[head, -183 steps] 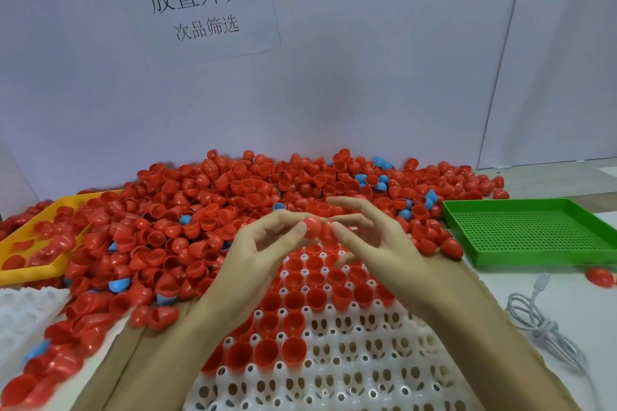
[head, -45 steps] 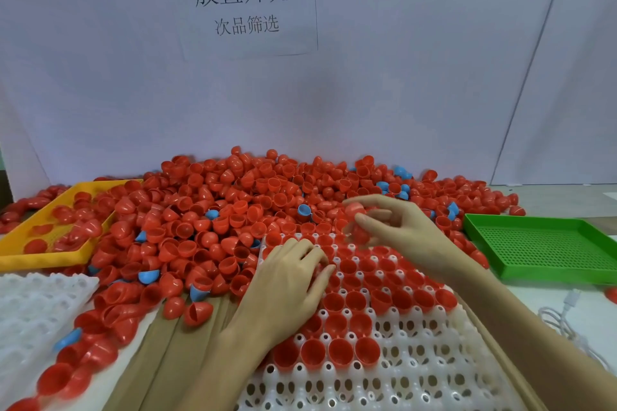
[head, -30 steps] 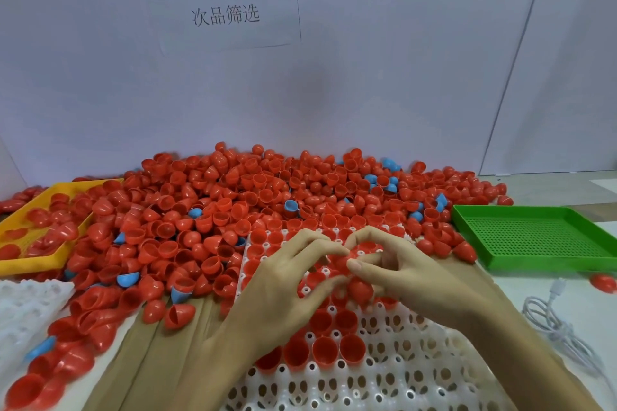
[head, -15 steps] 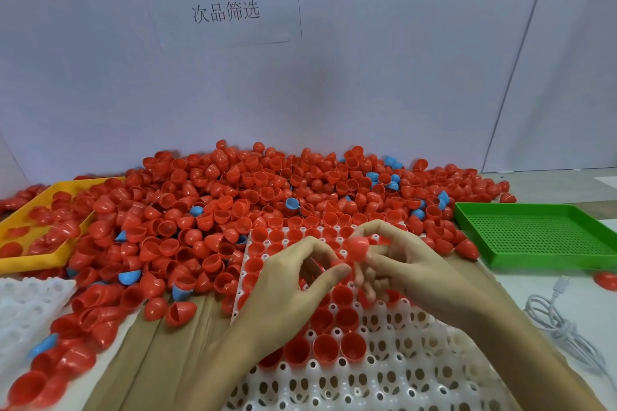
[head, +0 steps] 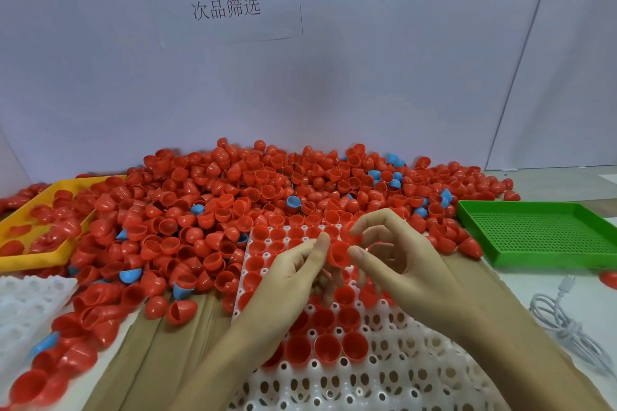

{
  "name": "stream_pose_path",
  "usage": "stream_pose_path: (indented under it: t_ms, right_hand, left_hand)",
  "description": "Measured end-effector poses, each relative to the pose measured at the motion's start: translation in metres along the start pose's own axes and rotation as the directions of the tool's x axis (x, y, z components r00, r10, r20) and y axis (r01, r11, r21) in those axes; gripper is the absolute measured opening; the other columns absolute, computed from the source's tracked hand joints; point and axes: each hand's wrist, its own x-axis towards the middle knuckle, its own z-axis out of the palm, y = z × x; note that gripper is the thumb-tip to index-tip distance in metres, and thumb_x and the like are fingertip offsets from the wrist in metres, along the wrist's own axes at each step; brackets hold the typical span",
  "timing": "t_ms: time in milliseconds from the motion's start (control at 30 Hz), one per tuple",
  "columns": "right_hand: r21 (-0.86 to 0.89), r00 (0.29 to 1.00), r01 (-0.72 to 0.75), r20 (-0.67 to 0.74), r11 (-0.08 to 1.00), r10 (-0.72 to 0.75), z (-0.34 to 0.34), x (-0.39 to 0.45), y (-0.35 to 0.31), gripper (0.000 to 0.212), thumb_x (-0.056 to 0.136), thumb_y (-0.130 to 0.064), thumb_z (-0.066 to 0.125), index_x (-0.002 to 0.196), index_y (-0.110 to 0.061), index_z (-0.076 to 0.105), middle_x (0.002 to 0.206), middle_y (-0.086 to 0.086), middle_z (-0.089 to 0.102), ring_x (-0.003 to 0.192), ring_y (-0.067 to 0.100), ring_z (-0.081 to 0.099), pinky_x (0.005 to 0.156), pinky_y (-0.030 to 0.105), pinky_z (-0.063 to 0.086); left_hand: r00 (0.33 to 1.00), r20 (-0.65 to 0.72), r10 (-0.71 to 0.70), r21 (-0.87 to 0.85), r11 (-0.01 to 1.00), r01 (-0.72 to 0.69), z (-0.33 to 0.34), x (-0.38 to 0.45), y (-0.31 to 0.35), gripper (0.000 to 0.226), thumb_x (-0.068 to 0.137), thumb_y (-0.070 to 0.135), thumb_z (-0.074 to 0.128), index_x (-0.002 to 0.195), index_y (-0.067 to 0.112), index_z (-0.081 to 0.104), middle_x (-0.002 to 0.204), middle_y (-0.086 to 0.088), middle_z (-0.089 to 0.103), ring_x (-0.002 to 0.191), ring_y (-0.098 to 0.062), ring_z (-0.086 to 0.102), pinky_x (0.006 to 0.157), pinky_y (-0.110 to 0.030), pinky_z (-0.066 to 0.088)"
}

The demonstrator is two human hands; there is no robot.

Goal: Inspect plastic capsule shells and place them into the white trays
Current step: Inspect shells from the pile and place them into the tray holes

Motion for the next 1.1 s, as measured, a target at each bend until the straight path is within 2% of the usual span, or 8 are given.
stream_pose_path:
  t_ms: [200, 300, 400, 567, 667, 767, 867, 1100]
  right_hand:
    - [-0.133, 1.000, 0.008, 0.030, 0.991, -0.004, -0.003, -0.001, 0.004, 0.010, 0.100, -0.010, 0.070, 0.106, -0.018, 0.068, 0.094, -0.002, 0.071, 0.074, 0.024, 0.074, 0.067, 0.046, 0.061]
    - [-0.038, 0.999, -0.049, 0.022, 0.998, 0.050, -0.009, 0.002, 0.009, 0.009, 0.100, -0.009, 0.070, 0.108, -0.014, 0.071, 0.090, 0.007, 0.074, 0.069, 0.024, 0.075, 0.060, 0.033, 0.058]
    - [0.090, 0.989, -0.132, 0.084, 0.987, 0.124, -0.017, 0.005, 0.010, 0.012, 0.101, -0.024, 0.073, 0.110, -0.017, 0.075, 0.088, 0.008, 0.076, 0.071, 0.021, 0.073, 0.060, 0.024, 0.055]
    - [0.216, 0.966, -0.228, 0.169, 0.949, 0.194, -0.023, 0.004, 0.012, 0.017, 0.100, -0.029, 0.073, 0.110, -0.016, 0.076, 0.082, 0.005, 0.073, 0.071, 0.017, 0.069, 0.062, 0.021, 0.053]
    - [0.172, 0.956, -0.242, 0.212, 0.955, 0.204, -0.026, 0.004, 0.009, 0.017, 0.100, -0.029, 0.073, 0.111, -0.016, 0.076, 0.085, 0.003, 0.074, 0.072, 0.016, 0.068, 0.063, 0.019, 0.052]
    - [0.038, 0.935, -0.235, 0.281, 0.971, 0.216, -0.036, 0.004, 0.004, 0.014, 0.099, -0.025, 0.074, 0.110, -0.016, 0.076, 0.087, 0.004, 0.076, 0.071, 0.011, 0.069, 0.064, 0.018, 0.053]
    - [-0.126, 0.920, -0.215, 0.307, 0.968, 0.244, -0.043, 0.005, 0.002, 0.012, 0.096, -0.023, 0.076, 0.106, -0.017, 0.076, 0.087, 0.008, 0.077, 0.069, 0.013, 0.071, 0.063, 0.018, 0.054]
    - [-0.273, 0.828, -0.181, 0.475, 0.945, 0.296, -0.047, 0.001, 0.003, 0.012, 0.094, -0.028, 0.081, 0.102, -0.021, 0.077, 0.082, 0.006, 0.078, 0.057, 0.012, 0.068, 0.054, 0.018, 0.052]
  left_hand:
    - [0.998, 0.017, 0.068, 0.074, 0.995, -0.069, 0.000, 0.000, -0.001, 0.031, 0.098, 0.052, 0.061, 0.097, 0.026, 0.078, 0.077, 0.000, 0.071, 0.067, -0.014, 0.062, 0.069, -0.021, 0.055]
    - [0.998, 0.013, 0.060, 0.029, 0.998, -0.060, -0.001, 0.000, -0.001, 0.033, 0.098, 0.052, 0.058, 0.098, 0.027, 0.079, 0.082, -0.003, 0.073, 0.066, -0.017, 0.064, 0.068, -0.022, 0.056]
    - [0.997, -0.029, 0.078, 0.012, 0.997, -0.078, -0.011, 0.002, 0.004, 0.034, 0.100, 0.049, 0.056, 0.103, 0.025, 0.080, 0.084, -0.005, 0.073, 0.067, -0.018, 0.065, 0.069, -0.023, 0.057]
    - [0.974, -0.185, 0.130, 0.052, 0.991, -0.122, -0.030, 0.006, 0.005, 0.032, 0.101, 0.042, 0.057, 0.095, 0.022, 0.080, 0.079, -0.004, 0.071, 0.064, -0.018, 0.063, 0.063, -0.023, 0.056]
    - [0.955, -0.253, 0.157, 0.172, 0.978, -0.115, -0.036, 0.009, 0.000, 0.029, 0.104, 0.037, 0.058, 0.088, 0.024, 0.079, 0.076, -0.003, 0.072, 0.063, -0.014, 0.063, 0.062, -0.022, 0.054]
    - [0.922, -0.260, 0.286, 0.517, 0.848, -0.117, -0.038, 0.011, -0.010, 0.019, 0.102, 0.038, 0.062, 0.088, 0.032, 0.073, 0.081, 0.008, 0.072, 0.073, -0.004, 0.064, 0.070, -0.017, 0.050]
    - [0.925, -0.102, 0.367, 0.768, 0.620, -0.162, -0.034, 0.011, -0.019, 0.014, 0.098, 0.048, 0.061, 0.100, 0.036, 0.068, 0.103, 0.022, 0.062, 0.108, -0.002, 0.056, 0.093, -0.018, 0.043]
    - [0.941, 0.191, 0.280, 0.882, 0.372, -0.290, -0.031, 0.009, -0.031, 0.047, 0.102, 0.062, 0.045, 0.138, 0.035, 0.056, 0.140, 0.024, 0.040, 0.138, 0.007, 0.030, 0.116, -0.018, 0.025]
